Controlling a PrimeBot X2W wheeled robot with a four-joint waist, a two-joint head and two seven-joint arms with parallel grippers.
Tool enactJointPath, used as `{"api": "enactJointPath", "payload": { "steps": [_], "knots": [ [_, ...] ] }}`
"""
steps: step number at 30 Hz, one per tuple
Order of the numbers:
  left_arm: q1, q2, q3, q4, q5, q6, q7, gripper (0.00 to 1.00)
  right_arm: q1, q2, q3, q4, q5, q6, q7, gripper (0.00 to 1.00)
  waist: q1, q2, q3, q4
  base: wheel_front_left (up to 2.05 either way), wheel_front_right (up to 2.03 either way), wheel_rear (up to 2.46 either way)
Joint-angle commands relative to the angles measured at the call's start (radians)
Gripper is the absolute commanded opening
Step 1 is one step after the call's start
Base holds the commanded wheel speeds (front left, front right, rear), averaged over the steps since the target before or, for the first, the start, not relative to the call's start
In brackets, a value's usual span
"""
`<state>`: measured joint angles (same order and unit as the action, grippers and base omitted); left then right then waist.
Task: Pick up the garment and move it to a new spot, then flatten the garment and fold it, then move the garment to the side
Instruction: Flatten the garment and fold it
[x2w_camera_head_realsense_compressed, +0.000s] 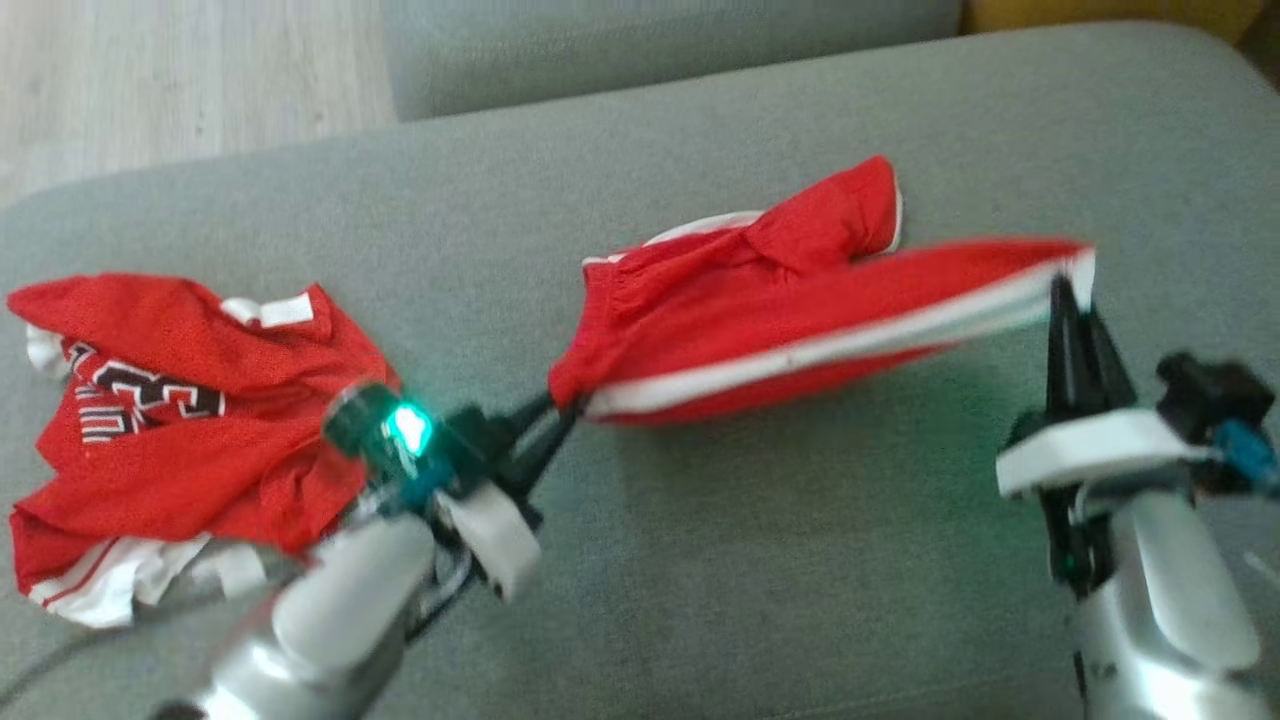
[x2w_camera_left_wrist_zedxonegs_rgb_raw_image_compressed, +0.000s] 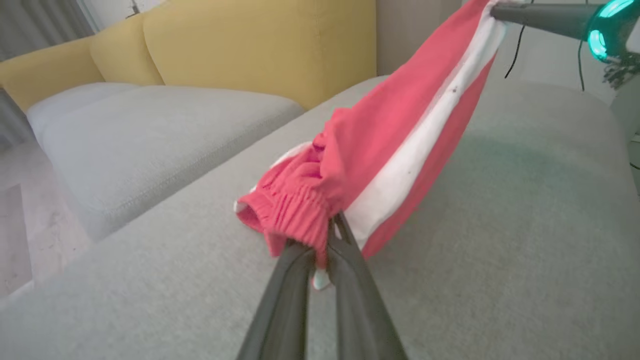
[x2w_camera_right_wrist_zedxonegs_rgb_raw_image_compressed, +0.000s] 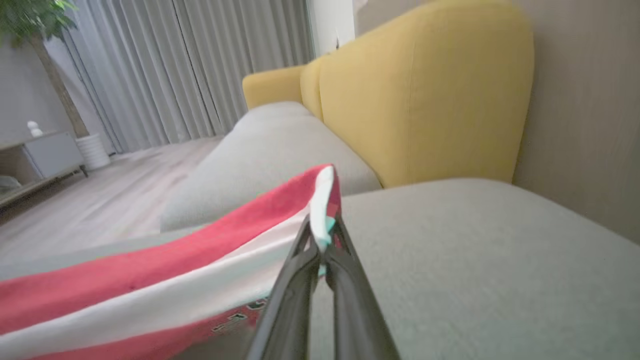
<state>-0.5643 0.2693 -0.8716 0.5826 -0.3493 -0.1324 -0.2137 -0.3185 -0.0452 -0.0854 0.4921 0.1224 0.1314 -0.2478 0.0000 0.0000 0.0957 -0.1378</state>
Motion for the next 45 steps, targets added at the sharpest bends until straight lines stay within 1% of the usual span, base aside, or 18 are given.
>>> {"api": "enactJointPath", "payload": {
  "steps": [1, 8, 14, 17, 21, 23, 26, 29, 33, 35, 38, 41, 43, 45],
  "knots": [
    [-0.106, 0.044, 0.021, -0.050, -0.029, 0.002, 0.015, 0.00, -0.070, -0.005, 0.035, -0.063, 0.008, -0.001, -0.012, 0.00, 0.0000, 0.0000, -0.025, -0.004, 0.00, 0.00, 0.00],
    [-0.306, 0.143, -0.030, -0.142, -0.195, 0.002, 0.130, 0.00, -0.189, -0.008, 0.071, -0.136, 0.019, -0.001, 0.045, 0.00, 0.0000, 0.0000, -0.077, -0.007, 0.00, 0.00, 0.00],
    [-0.427, 0.197, -0.048, -0.209, -0.358, 0.002, 0.212, 0.00, -0.278, -0.037, 0.093, -0.175, 0.041, -0.001, 0.092, 0.00, 0.0000, 0.0000, -0.098, -0.001, 0.00, 0.00, 0.00],
    [-0.442, 0.222, -0.052, -0.237, -0.414, 0.002, 0.233, 0.00, -0.278, -0.047, 0.100, -0.194, 0.054, -0.001, 0.115, 0.00, 0.0000, 0.0000, -0.107, 0.004, 0.00, 0.00, 0.00],
    [-0.411, 0.253, -0.057, -0.287, -0.490, 0.002, 0.279, 0.00, -0.243, -0.066, 0.106, -0.234, 0.070, -0.001, 0.157, 0.00, 0.0000, 0.0000, -0.107, 0.015, 0.00, 0.00, 0.00],
    [-0.400, 0.260, -0.058, -0.300, -0.509, 0.002, 0.293, 0.00, -0.233, -0.071, 0.108, -0.246, 0.071, -0.001, 0.168, 0.00, 0.0000, 0.0000, -0.103, 0.017, 0.00, 0.00, 0.00],
    [-0.377, 0.285, -0.050, -0.328, -0.552, 0.005, 0.327, 0.00, -0.215, -0.089, 0.120, -0.273, 0.073, -0.001, 0.201, 0.00, 0.0000, 0.0000, -0.083, 0.022, 0.00, 0.00, 0.00],
    [-0.386, 0.303, -0.033, -0.348, -0.567, 0.024, 0.346, 0.00, -0.229, -0.107, 0.143, -0.290, 0.072, -0.001, 0.232, 0.00, 0.0000, 0.0000, -0.036, 0.020, 0.00, 0.00, 0.00],
    [-0.446, 0.300, -0.004, -0.358, -0.590, 0.042, 0.386, 0.00, -0.334, -0.164, 0.211, -0.260, 0.044, -0.001, 0.249, 0.00, 0.0000, 0.0000, 0.059, 0.014, 0.00, 0.00, 0.00],
    [-0.502, 0.295, 0.009, -0.337, -0.588, 0.047, 0.410, 0.00, -0.418, -0.174, 0.246, -0.223, 0.047, -0.001, 0.251, 0.00, 0.0000, 0.0000, 0.117, 0.005, 0.00, 0.00, 0.00],
    [-0.598, 0.270, 0.028, -0.253, -0.569, 0.052, 0.416, 0.00, -0.558, -0.167, 0.293, -0.123, 0.064, -0.001, 0.228, 0.00, 0.0000, 0.0000, 0.180, -0.013, 0.00, 0.00, 0.00],
    [-0.719, 0.224, 0.047, -0.131, -0.532, 0.055, 0.384, 0.00, -0.713, -0.152, 0.305, 0.011, 0.056, -0.001, 0.176, 0.00, 0.0000, 0.0000, 0.232, -0.026, 0.00, 0.00, 0.00],
    [-0.799, 0.190, 0.063, -0.051, -0.506, 0.058, 0.339, 0.00, -0.816, -0.135, 0.291, 0.103, 0.034, -0.001, 0.119, 0.00, 0.0000, 0.0000, 0.256, -0.037, 0.00, 0.00, 0.00],
    [-0.866, 0.161, 0.076, 0.019, -0.485, 0.056, 0.288, 0.00, -0.905, -0.112, 0.250, 0.194, 0.008, -0.001, 0.061, 0.00, 0.0000, 0.0000, 0.269, -0.045, 0.00, 0.00, 0.00]
  ]
}}
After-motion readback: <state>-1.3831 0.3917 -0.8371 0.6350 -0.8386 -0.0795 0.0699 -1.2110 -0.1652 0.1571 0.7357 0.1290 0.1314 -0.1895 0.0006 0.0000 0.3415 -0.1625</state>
